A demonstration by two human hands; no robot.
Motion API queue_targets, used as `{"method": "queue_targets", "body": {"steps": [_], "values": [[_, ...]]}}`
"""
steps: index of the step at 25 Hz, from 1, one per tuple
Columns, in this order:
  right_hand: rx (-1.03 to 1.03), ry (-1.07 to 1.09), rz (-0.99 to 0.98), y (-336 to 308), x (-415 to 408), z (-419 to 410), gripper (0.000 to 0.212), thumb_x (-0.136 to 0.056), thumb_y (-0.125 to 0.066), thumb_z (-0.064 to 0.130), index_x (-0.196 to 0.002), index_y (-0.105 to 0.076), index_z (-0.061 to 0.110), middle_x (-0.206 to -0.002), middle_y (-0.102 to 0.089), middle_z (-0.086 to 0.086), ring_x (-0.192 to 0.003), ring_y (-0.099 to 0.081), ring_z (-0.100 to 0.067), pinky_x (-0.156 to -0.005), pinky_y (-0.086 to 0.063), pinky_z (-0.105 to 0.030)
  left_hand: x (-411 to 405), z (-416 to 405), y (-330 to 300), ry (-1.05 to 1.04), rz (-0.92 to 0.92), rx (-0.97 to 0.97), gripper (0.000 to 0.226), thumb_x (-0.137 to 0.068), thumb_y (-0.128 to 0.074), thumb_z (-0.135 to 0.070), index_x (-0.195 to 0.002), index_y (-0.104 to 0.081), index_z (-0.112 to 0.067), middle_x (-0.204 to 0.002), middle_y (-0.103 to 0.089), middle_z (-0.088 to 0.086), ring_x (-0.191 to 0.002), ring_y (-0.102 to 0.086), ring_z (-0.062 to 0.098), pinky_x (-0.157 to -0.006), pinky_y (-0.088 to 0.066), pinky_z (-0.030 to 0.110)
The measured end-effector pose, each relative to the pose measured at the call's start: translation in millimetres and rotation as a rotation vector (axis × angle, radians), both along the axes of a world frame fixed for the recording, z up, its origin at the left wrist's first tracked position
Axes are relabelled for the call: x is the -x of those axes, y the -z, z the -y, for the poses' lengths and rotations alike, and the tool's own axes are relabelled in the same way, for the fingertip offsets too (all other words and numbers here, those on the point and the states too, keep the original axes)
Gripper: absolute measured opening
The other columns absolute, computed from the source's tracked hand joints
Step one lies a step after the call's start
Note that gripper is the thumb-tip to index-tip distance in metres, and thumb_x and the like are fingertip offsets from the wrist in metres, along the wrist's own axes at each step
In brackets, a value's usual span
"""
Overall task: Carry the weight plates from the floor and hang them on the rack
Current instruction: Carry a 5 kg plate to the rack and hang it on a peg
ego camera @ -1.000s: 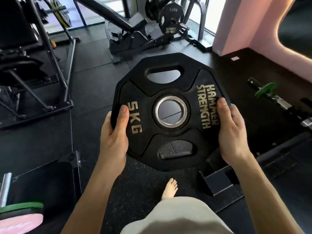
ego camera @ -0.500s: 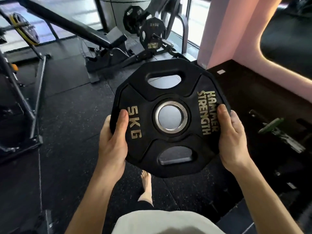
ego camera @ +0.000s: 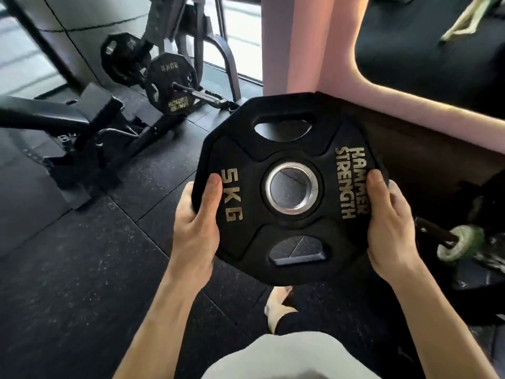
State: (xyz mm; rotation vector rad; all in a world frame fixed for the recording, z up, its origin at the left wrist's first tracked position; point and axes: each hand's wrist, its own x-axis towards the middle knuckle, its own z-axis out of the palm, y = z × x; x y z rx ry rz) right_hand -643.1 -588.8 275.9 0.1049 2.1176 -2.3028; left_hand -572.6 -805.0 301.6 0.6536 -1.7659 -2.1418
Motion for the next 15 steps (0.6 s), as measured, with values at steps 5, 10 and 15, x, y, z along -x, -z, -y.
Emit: {"method": "queue_targets", "body": {"steps": [5, 10, 15], "values": [[-0.030, 0.082, 0.023, 10.6, 153.4, 24.0, 0.068, -0.063, -0.056, 0.085, -0.108, -0.064, 0.034, -0.113, -0.070, 0.008, -0.111, -0.064, -0.011, -0.101, -0.047, -0.044, 172.4, 30.7, 10.6, 0.083, 0.000, -0.033, 0.039, -0.087, -0.057, -0.047, -0.114, -0.062, -0.019, -0.105, -0.075, 0.002, -0.102, -0.071, 0.021, -0.080, -0.060, 0.034], [-0.048, 0.182, 0.077, -2.6, 301.7, 33.7, 0.030, -0.094, -0.048, 0.053, -0.106, -0.064, 0.030, -0.106, -0.071, 0.011, -0.104, -0.065, -0.006, -0.101, -0.048, -0.038, 340.0, 46.1, 4.1, 0.149, 0.017, -0.077, 0.047, -0.088, -0.058, -0.046, -0.120, -0.061, -0.012, -0.112, -0.073, 0.011, -0.106, -0.070, 0.028, -0.086, -0.059, 0.043], [-0.024, 0.273, 0.063, -4.8, 437.3, 38.5, 0.036, -0.094, -0.050, 0.054, -0.114, -0.064, 0.027, -0.110, -0.072, 0.008, -0.107, -0.065, -0.010, -0.102, -0.048, -0.041, 491.1, 56.1, 4.6, 0.278, -0.026, -0.086, 0.053, -0.088, -0.057, -0.045, -0.124, -0.058, -0.007, -0.117, -0.071, 0.014, -0.112, -0.067, 0.030, -0.095, -0.054, 0.048]]}}
